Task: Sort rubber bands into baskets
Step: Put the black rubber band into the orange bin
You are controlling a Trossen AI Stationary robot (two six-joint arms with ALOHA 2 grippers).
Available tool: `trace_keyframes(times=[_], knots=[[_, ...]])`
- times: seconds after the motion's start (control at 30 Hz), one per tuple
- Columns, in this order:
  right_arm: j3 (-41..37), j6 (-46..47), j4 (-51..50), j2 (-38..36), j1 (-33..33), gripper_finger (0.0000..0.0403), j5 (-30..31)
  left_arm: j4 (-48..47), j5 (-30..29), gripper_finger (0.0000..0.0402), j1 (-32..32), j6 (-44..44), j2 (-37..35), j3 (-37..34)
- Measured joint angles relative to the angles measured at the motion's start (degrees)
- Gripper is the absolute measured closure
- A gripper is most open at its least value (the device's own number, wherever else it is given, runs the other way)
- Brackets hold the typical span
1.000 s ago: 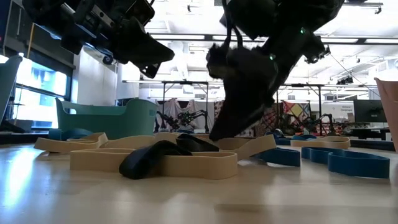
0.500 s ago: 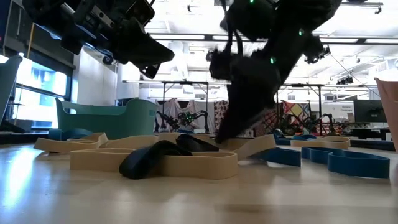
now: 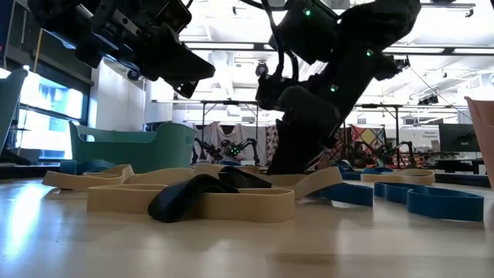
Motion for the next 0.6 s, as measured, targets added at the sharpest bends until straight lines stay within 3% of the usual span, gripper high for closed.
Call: trace_keyframes(times=[0.4, 0.5, 0.6], knots=[[0.00, -1.53, 4.63, 1.26, 0.33, 0.0241, -0.78, -0.27, -0.55, 0.0401, -0.02, 0.05, 0.02, 0.00], [0.00, -2.45, 4.64, 1.25, 0.33, 0.0268, -0.72, -0.26, -0.78, 0.0401, -0.01, 0.06, 0.01, 0.00], [0.00, -2.92, 5.42, 1.26, 0.32, 0.0329, -0.81, -0.23, -0.83, 0.0401, -0.02, 0.05, 0.02, 0.00]])
